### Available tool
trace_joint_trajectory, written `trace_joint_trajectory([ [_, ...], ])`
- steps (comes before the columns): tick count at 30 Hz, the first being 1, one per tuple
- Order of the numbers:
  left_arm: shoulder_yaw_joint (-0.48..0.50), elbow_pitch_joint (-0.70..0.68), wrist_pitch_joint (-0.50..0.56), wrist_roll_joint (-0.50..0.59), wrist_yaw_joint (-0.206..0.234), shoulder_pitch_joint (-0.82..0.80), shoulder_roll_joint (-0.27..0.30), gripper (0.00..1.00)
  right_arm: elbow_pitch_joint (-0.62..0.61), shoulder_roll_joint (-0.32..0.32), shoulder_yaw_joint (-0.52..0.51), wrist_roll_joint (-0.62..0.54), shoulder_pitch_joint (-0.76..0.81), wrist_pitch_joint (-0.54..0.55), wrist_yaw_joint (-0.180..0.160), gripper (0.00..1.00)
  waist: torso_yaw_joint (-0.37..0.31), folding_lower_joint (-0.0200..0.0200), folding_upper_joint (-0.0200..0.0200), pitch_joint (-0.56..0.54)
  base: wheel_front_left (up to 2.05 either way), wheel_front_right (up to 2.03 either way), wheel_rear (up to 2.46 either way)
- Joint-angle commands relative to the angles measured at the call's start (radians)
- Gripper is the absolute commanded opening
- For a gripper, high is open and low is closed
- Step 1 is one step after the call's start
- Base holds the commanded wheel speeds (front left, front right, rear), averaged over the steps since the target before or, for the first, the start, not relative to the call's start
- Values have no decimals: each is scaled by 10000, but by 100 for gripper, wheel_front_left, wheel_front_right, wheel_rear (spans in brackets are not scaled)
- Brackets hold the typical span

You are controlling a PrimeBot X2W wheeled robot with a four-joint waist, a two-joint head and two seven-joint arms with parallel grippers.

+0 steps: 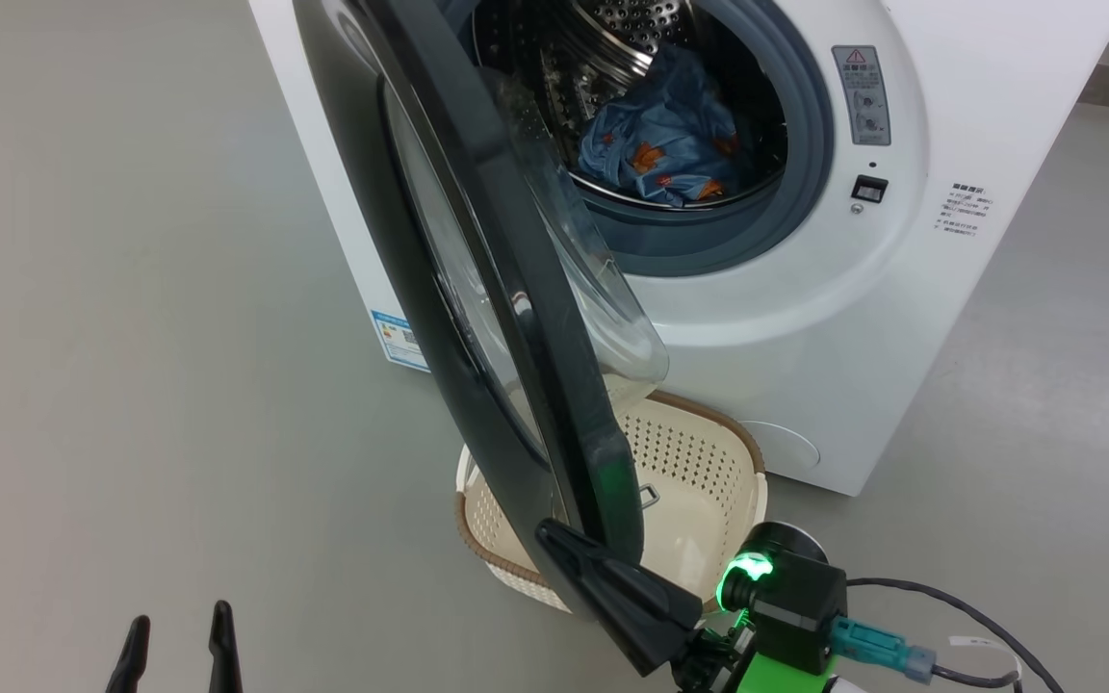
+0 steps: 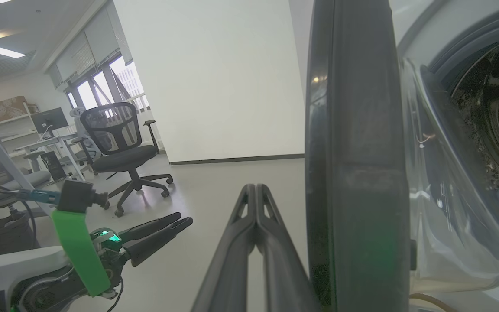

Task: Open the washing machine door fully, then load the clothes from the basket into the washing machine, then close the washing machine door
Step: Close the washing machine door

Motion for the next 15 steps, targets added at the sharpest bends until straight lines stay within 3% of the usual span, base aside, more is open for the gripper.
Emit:
trace_joint_trajectory([
  [1, 293, -209, -65, -19, 6, -444, 41, 100, -164, 179, 45, 15, -310, -78, 73, 0, 3, 0, 0, 17, 0, 0, 0],
  [15, 296, -194, -65, -38, 6, -565, 10, 100, 393, 340, -239, 41, -535, -78, 73, 0, 54, 0, 0, 131, 0, 0, 0],
])
